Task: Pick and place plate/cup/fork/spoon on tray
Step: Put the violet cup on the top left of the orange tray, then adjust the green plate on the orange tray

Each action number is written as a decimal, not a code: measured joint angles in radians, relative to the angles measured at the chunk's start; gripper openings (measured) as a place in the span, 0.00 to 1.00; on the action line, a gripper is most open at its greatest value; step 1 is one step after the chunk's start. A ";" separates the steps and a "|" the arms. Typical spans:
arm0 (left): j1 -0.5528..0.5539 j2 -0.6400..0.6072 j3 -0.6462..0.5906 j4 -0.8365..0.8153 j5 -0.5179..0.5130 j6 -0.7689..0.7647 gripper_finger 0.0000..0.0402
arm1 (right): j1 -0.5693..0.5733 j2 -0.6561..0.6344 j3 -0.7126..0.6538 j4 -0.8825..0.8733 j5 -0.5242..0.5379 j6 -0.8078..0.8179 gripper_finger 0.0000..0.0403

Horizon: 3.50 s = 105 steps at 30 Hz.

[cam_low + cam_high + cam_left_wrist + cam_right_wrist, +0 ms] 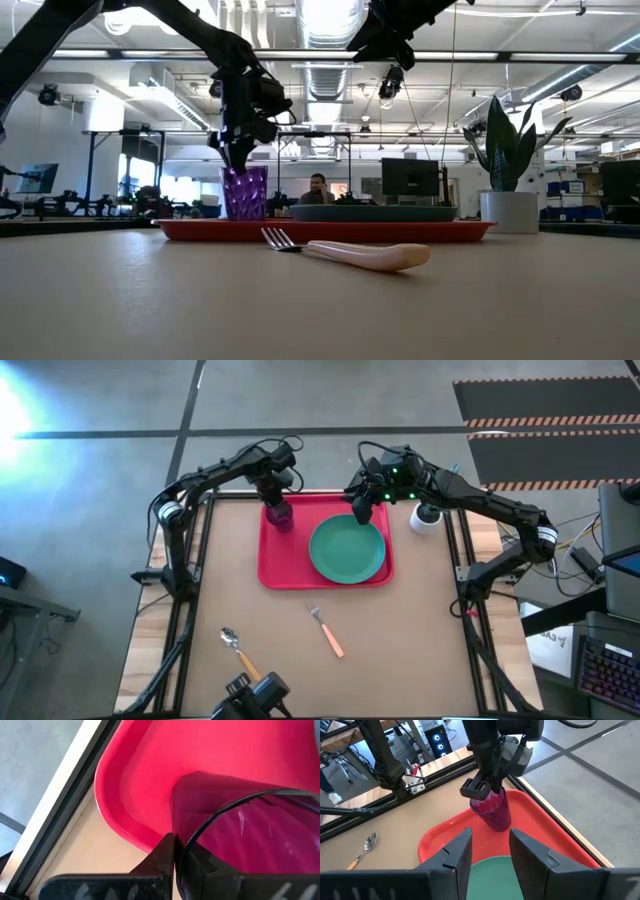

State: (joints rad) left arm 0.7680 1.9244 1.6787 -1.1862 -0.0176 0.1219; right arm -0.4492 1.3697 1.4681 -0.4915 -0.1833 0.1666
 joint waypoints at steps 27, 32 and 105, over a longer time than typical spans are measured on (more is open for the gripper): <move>0.002 -0.103 0.077 0.020 -0.020 -0.030 0.23 | 0.000 0.000 0.000 -0.037 0.000 -0.008 0.29; -0.016 -0.235 0.075 0.018 -0.011 -0.065 0.23 | 0.000 0.000 0.000 -0.151 0.000 0.003 0.29; -0.292 -0.943 -0.448 0.340 -0.025 -0.377 0.22 | 0.155 0.353 -0.108 -0.431 0.553 0.018 0.02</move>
State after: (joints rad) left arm 0.4759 0.9810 1.2304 -0.8459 -0.0422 -0.2550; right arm -0.2941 1.7228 1.3605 -0.9222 0.3695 0.1841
